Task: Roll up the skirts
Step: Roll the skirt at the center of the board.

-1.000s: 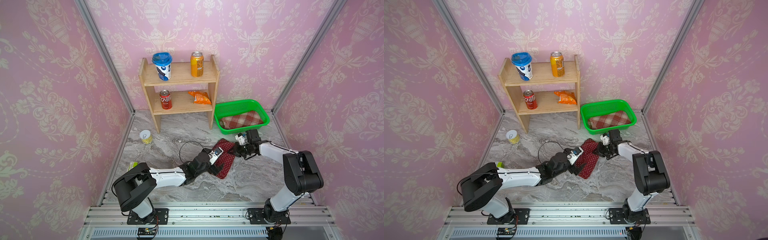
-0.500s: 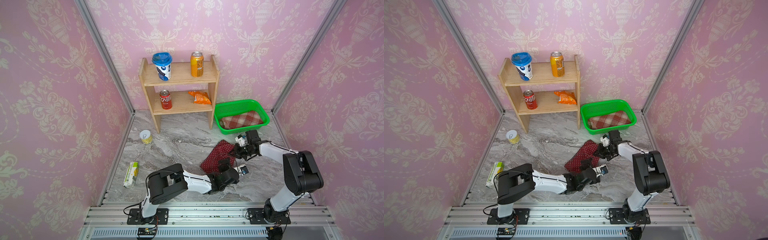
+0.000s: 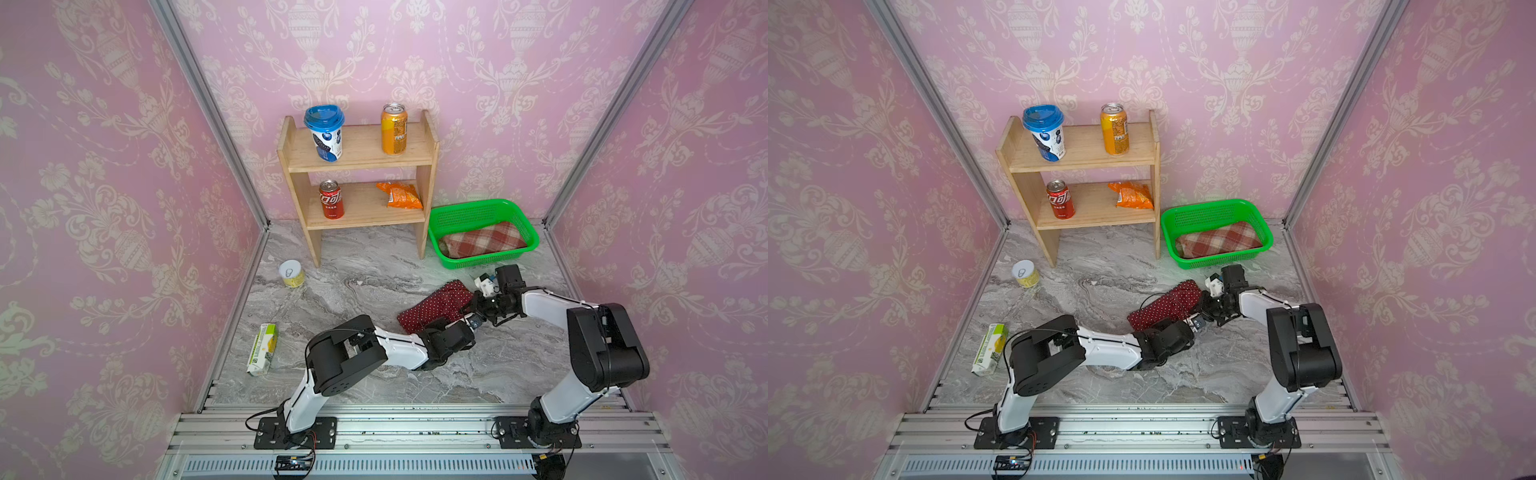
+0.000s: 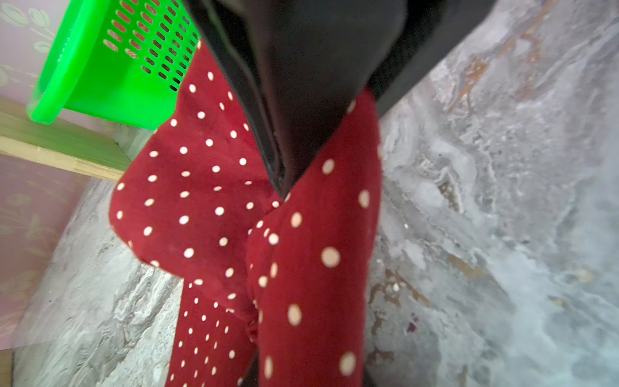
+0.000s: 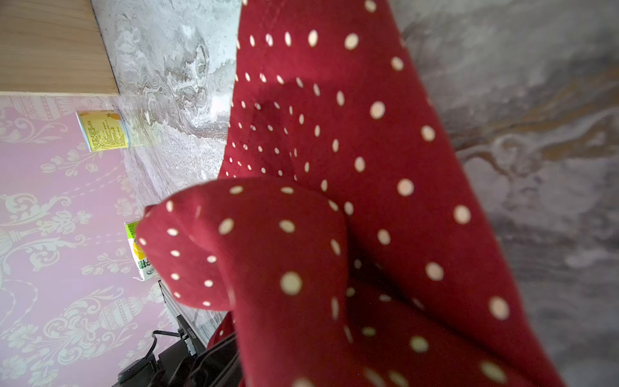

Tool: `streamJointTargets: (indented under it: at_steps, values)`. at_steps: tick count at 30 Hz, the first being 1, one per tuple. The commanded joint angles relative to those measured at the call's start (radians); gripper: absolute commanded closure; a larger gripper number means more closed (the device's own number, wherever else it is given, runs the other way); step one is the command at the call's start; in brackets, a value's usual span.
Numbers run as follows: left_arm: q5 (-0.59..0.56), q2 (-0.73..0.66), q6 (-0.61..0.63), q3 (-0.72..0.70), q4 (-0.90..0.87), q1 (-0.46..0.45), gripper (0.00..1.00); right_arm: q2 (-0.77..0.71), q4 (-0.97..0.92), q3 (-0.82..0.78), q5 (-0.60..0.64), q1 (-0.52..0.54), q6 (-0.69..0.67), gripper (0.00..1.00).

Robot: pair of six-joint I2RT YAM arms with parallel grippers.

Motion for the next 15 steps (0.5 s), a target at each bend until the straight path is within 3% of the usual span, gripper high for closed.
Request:
streamJointTargets:
  at_steps: [1,4,7,12,15]
  values:
    - [0.114,-0.026,-0.123,-0.031,-0.088,0.074,1.00,-0.040,-0.062,-0.038,-0.049,-0.015,-0.035,0.52]
    - [0.280,-0.083,-0.148,-0.051,-0.087,0.105,1.00,-0.089,-0.034,-0.059,-0.067,-0.054,-0.017,0.26]
    - [0.487,-0.125,-0.205,-0.037,-0.120,0.169,1.00,-0.172,0.014,-0.103,-0.066,-0.087,0.027,0.10]
    - [0.860,-0.116,-0.357,-0.003,-0.108,0.305,0.99,-0.300,0.092,-0.203,-0.044,-0.094,0.078,0.03]
    - [0.948,-0.086,-0.403,0.005,-0.083,0.338,0.98,-0.353,0.156,-0.279,-0.015,-0.096,0.093,0.01]
